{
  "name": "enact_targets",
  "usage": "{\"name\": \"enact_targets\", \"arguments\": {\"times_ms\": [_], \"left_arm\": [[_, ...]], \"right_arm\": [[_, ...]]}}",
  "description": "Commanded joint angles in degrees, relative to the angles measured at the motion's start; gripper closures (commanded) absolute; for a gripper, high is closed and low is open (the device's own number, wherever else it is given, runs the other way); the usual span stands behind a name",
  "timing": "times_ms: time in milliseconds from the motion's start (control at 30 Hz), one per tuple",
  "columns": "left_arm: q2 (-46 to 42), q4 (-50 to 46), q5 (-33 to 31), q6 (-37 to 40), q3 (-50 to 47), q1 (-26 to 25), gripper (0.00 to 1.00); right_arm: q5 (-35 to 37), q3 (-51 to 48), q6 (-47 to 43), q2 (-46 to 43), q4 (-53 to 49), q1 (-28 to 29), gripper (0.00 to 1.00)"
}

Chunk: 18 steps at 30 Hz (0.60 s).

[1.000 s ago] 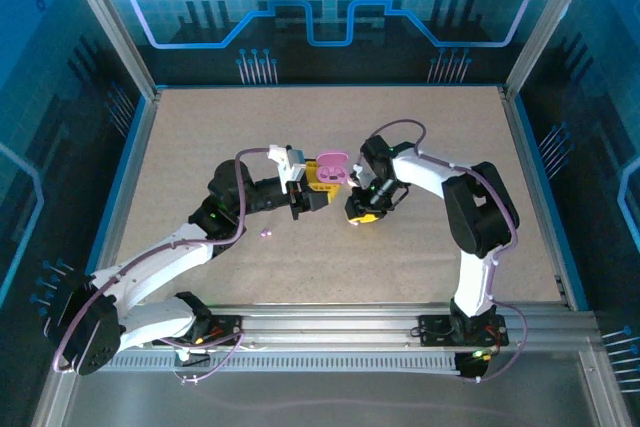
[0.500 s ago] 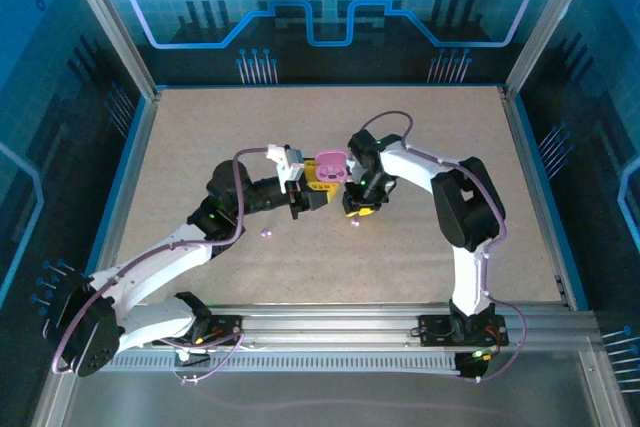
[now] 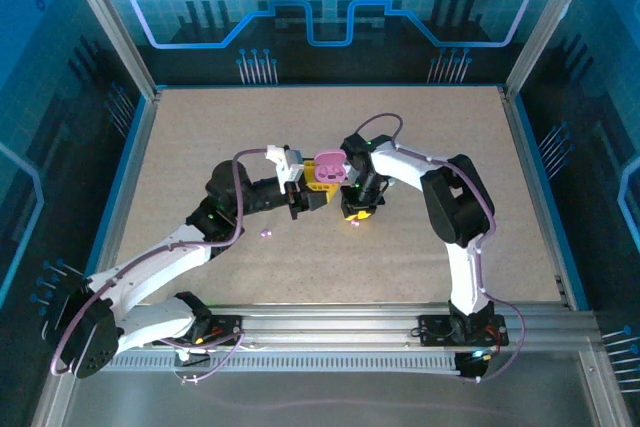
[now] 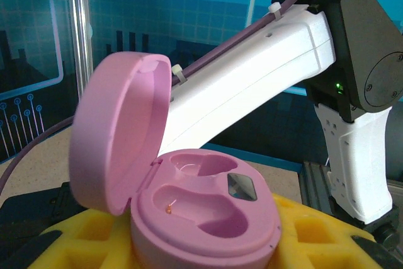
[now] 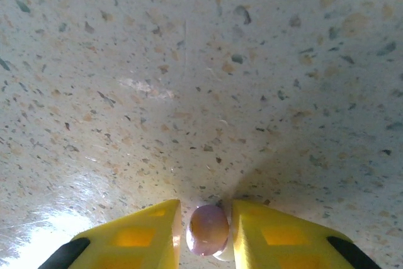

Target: Insert wireless bluetooth earbuds into charging case

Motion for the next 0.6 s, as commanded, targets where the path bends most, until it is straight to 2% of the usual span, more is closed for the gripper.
{"name": "enact_targets", "arguments": {"times_ms": [0, 67, 167, 400, 500, 567], "left_arm": [[-1.41, 0.31, -0.44, 1.09, -0.83, -0.20, 0.68], [-1.38, 0.31, -0.57, 1.14, -0.94, -0.26, 0.68], [-1.41, 0.40, -0.65, 1.14, -1.01, -0.20, 0.68], [-1.45, 0.41, -0.72, 1.08, -1.11, -0.24, 0.68], [-1.77, -0.03, -1.39, 1.38, -1.17, -0.24, 0.68], [-2.04, -0.74, -1.96, 1.67, -1.18, -0.17, 0.68]], "right_arm": [[0.15, 1.58, 0.93, 1.85, -2.67, 1.09, 0.71], [0.01, 1.52, 1.07, 1.94, -2.73, 1.35, 0.72], [-0.17, 1.30, 1.32, 2.11, -2.65, 1.36, 0.78], [-0.97, 0.54, 1.45, 0.16, -1.81, 1.36, 0.82], [-3.63, -1.15, 1.49, -4.25, -0.60, 0.69, 0.84], [-9.54, -4.30, 2.00, -8.69, 2.93, -0.74, 0.84]]}}
